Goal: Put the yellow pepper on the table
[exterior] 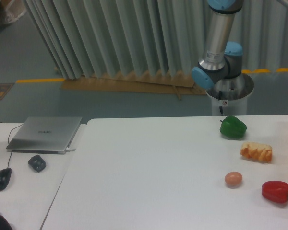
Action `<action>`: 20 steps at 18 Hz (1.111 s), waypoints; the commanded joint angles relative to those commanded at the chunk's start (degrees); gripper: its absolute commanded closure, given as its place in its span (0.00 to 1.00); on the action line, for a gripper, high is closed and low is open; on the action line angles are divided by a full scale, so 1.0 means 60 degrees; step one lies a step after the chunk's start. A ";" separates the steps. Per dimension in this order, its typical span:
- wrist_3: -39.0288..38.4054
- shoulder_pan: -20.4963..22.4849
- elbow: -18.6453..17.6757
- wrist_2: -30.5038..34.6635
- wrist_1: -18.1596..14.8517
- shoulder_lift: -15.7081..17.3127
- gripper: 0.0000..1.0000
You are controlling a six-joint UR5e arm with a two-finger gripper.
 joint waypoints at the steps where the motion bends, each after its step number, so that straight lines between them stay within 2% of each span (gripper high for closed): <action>1: -0.0059 -0.0044 0.0059 0.0000 -0.0204 0.0146 0.32; 3: -0.0088 -0.0365 0.0234 0.0029 -0.0498 0.0249 0.32; 7: -0.0103 -0.0425 0.0410 -0.0014 -0.0806 0.0352 0.32; 9: -0.0264 -0.0513 0.0746 -0.0073 -0.1318 0.0367 0.32; 12: -0.1402 -0.1112 0.1303 -0.0321 -0.1948 0.0367 0.32; 15: -0.2503 -0.1873 0.1465 -0.0425 -0.2052 0.0352 0.32; 20: -0.3880 -0.2593 0.1656 -0.0513 -0.1964 0.0221 0.32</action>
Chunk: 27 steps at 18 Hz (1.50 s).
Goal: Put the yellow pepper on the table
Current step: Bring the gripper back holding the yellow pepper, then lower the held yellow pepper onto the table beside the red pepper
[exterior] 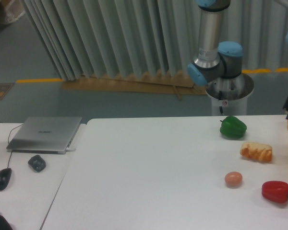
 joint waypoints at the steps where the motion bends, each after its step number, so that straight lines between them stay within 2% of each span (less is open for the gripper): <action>1: -0.0191 -0.0088 0.0058 -0.0029 0.0029 -0.0029 0.32; 5: -0.1025 -0.0322 0.0249 -0.0804 0.0146 -0.0044 0.32; 7: -0.1625 -0.0658 0.0264 -0.0791 0.0612 -0.0204 0.32; 8: -0.1947 -0.0790 0.0264 -0.0748 0.0833 -0.0263 0.38; 9: -0.2270 -0.0937 0.0278 -0.0762 0.0994 -0.0380 0.38; 14: -0.2550 -0.1435 0.0293 -0.0645 0.1771 -0.0673 0.38; 16: -0.2858 -0.1655 0.0293 -0.0207 0.2341 -0.0703 0.38; 20: -0.2903 -0.1670 0.0264 -0.0220 0.2796 -0.0864 0.36; 22: -0.2902 -0.1889 0.0089 -0.0060 0.2740 -0.1214 0.36; 23: -0.2903 -0.1934 -0.0086 -0.0044 0.2681 -0.1173 0.36; 27: -0.2903 -0.1934 -0.0176 -0.0044 0.2666 -0.1201 0.36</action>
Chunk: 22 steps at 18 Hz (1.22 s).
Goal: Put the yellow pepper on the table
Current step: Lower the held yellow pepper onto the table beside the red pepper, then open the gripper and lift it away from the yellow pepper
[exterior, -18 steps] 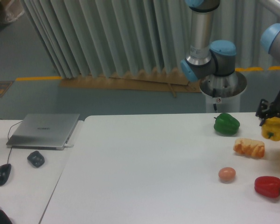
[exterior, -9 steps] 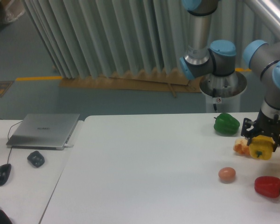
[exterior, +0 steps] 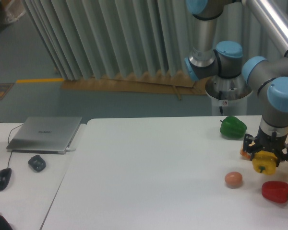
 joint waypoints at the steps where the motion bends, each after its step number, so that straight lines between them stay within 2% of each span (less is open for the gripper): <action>1: 0.0000 0.0000 -0.0015 0.0000 0.0000 -0.0015 0.36; 4: 0.0000 0.0000 -0.0059 -0.0015 0.0029 0.0029 0.36; 5: 0.0000 0.0000 -0.0059 0.0014 0.0029 0.0029 0.26; 6: 0.0029 -0.0015 -0.0073 0.0015 0.0044 0.0029 0.11; 7: 0.0029 -0.0015 -0.0059 0.0029 0.0044 0.0029 0.00; 13: 0.0132 -0.0073 0.0000 0.0497 0.0073 0.0116 0.00; 19: 0.0468 -0.0146 0.0000 0.0674 -0.0029 0.0658 0.00; 22: 0.0483 -0.0321 -0.0102 0.0645 -0.0102 0.1111 0.00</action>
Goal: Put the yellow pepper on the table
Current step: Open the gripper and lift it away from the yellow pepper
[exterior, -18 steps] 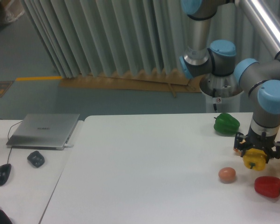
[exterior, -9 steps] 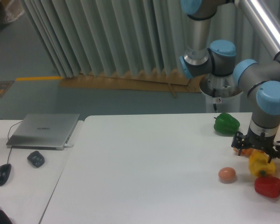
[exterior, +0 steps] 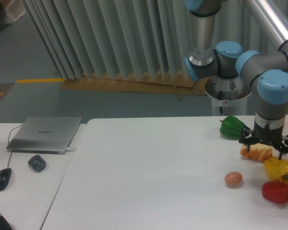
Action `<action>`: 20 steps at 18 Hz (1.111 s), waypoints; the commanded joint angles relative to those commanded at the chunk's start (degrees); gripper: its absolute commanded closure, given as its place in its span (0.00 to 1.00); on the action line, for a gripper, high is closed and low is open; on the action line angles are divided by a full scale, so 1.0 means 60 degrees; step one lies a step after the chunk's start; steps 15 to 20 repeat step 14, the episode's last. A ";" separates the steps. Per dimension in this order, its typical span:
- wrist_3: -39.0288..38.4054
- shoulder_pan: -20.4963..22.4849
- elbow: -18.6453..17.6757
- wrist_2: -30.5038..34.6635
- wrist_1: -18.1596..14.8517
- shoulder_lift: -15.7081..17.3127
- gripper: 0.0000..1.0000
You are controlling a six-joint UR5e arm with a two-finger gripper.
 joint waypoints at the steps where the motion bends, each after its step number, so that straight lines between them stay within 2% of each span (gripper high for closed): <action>1: -0.0015 -0.0103 -0.0029 -0.0058 -0.0131 0.0161 0.00; 5: -0.0015 -0.0426 -0.0263 -0.0365 -0.0366 0.0733 0.00; 7: 0.0000 -0.0499 -0.0293 -0.0425 -0.0803 0.1025 0.00; 9: 0.0000 -0.0499 -0.0293 -0.0440 -0.1098 0.1056 0.00; 12: 0.0029 -0.0412 -0.0264 -0.0703 -0.1085 0.1217 0.00; 20: 0.0073 -0.0397 -0.0264 -0.0733 -0.1114 0.1232 0.00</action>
